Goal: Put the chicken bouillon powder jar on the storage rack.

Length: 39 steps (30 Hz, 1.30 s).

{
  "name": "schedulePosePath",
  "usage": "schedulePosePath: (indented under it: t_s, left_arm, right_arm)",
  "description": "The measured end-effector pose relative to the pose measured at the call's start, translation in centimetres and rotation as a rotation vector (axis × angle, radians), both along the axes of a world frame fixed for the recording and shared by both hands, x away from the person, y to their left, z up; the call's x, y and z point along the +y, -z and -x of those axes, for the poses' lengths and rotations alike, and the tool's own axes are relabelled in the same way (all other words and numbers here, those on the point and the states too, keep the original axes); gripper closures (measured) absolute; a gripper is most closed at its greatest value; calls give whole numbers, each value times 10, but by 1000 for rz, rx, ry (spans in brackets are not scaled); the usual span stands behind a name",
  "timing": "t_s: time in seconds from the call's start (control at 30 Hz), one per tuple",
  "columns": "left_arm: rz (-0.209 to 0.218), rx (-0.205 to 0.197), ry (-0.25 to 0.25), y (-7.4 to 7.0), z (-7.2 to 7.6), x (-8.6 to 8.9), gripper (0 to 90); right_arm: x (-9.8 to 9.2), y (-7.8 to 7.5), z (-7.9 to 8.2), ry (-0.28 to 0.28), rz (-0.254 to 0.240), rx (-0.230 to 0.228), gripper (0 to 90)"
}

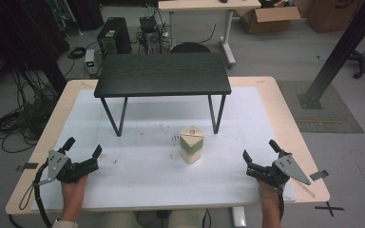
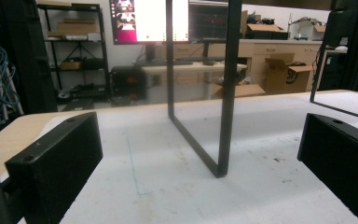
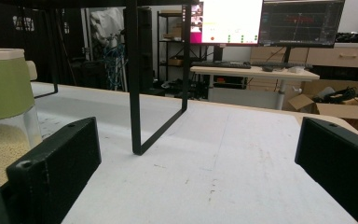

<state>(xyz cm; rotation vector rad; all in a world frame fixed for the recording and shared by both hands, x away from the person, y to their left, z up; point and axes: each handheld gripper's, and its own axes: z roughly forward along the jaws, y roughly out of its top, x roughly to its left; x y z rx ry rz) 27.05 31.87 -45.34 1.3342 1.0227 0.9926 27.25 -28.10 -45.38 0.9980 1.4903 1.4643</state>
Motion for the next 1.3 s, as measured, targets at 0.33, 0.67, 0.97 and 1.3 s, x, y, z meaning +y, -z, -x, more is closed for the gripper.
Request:
schedulePosePath:
  t_s: [0.33,0.67,0.97,1.3]
  left_arm:
    - [-1,0,0,0,0,0,2]
    - [0,-2,0,0,0,0,2]
    - [0,-2,0,0,0,0,2]
    - [-1,-2,0,0,0,0,2]
  right_arm:
    - [0,0,0,0,0,-1,0]
    - [1,0,-1,-2,7,10,0]
    - [0,-1,-2,-6,3,17,0]
    - [4,-13,-5,-29,5,2,0]
